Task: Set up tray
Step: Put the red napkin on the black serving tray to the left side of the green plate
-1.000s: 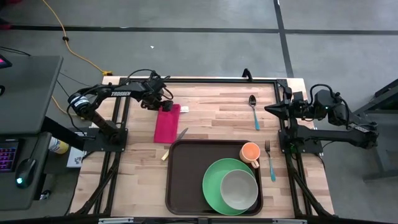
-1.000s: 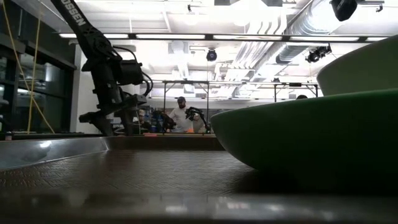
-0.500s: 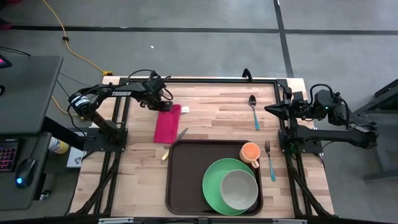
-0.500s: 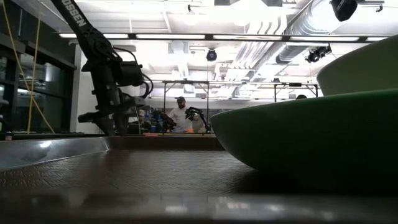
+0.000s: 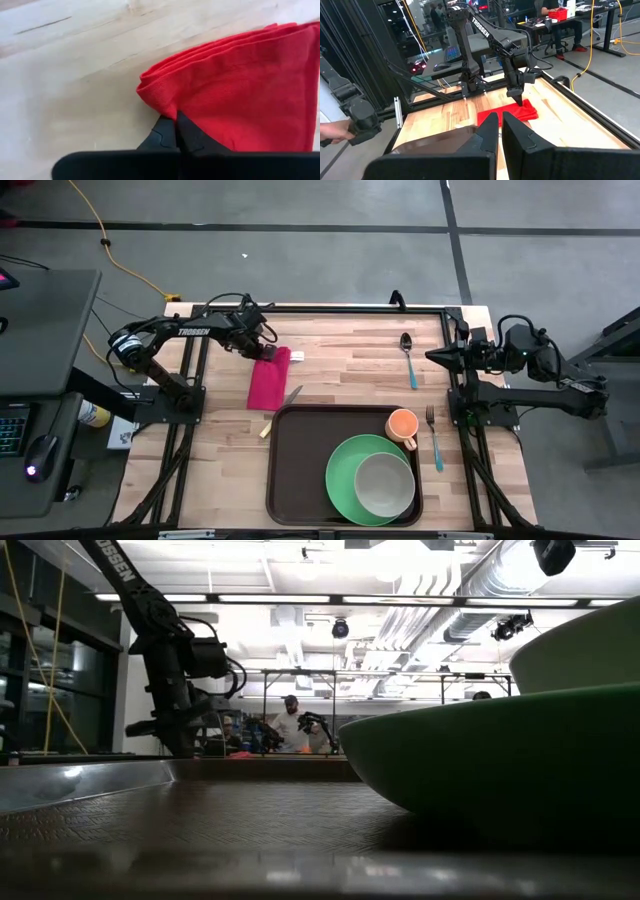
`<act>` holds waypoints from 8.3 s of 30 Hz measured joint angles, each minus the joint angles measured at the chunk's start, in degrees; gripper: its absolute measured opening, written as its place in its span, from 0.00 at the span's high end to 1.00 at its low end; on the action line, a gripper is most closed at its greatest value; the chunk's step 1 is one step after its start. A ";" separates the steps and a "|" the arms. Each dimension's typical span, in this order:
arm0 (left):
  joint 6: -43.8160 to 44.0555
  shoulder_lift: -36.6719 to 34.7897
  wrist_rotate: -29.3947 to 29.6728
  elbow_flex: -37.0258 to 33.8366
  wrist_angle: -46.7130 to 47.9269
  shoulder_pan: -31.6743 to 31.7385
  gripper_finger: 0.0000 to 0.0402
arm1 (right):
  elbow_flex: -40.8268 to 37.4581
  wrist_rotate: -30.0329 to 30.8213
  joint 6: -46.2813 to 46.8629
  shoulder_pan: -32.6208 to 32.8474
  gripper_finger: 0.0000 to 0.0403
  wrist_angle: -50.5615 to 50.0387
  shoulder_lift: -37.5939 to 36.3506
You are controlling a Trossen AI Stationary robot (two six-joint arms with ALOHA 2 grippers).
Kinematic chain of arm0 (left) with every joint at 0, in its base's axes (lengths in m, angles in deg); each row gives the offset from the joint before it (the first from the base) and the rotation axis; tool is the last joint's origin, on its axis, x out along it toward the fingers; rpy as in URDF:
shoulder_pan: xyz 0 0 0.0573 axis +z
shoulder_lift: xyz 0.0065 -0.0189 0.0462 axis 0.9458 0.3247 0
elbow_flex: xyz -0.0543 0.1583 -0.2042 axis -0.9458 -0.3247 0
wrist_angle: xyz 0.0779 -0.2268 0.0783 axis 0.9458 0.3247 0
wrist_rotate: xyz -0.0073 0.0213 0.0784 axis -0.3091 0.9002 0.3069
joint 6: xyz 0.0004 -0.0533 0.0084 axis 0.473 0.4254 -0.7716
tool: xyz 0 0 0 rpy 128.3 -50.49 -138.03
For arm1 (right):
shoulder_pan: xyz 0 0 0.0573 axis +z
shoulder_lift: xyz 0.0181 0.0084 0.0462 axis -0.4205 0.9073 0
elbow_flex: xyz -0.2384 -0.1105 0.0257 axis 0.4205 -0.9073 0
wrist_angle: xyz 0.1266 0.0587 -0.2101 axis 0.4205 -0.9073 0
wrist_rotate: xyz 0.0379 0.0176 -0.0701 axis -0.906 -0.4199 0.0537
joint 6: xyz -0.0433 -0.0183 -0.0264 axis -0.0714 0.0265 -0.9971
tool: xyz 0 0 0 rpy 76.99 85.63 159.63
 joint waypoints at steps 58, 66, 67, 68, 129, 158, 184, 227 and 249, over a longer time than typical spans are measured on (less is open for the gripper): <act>2.48 -46.52 -4.86 -0.09 -10.79 -26.86 0.97 | 0.00 -0.21 -1.18 0.01 1.00 -2.99 -0.02; 6.93 -46.25 -0.43 -0.09 -16.54 -41.13 0.97 | 0.00 -0.22 -0.54 0.02 1.00 -2.99 -0.02; 7.53 -46.25 -0.05 -0.09 -16.57 -42.91 0.97 | 0.00 -0.21 -0.43 0.01 1.00 -2.98 -0.02; 8.20 -46.25 0.19 -0.09 -16.55 -44.58 0.97 | 0.00 -0.20 -0.37 0.02 1.00 -2.98 -0.02; 70.08 2.10 52.95 8.55 -23.97 -86.40 0.97 | 0.00 -0.66 -0.19 0.00 1.00 -5.00 -0.02; 47.94 2.08 48.89 12.82 -20.07 -77.13 0.97 | 0.00 -0.65 0.06 0.01 1.00 -5.08 -0.02; 60.80 2.06 71.38 25.86 -23.26 -92.67 0.97 | 0.00 -0.74 -0.11 0.02 1.00 -7.65 -0.02; 71.11 15.57 44.47 30.42 28.10 -76.14 0.97 | 0.00 -3.86 1.01 0.02 1.00 -7.06 -0.11; 67.64 22.70 35.98 30.64 19.99 -69.94 0.93 | 0.00 -3.85 1.45 0.00 1.00 -7.32 -0.04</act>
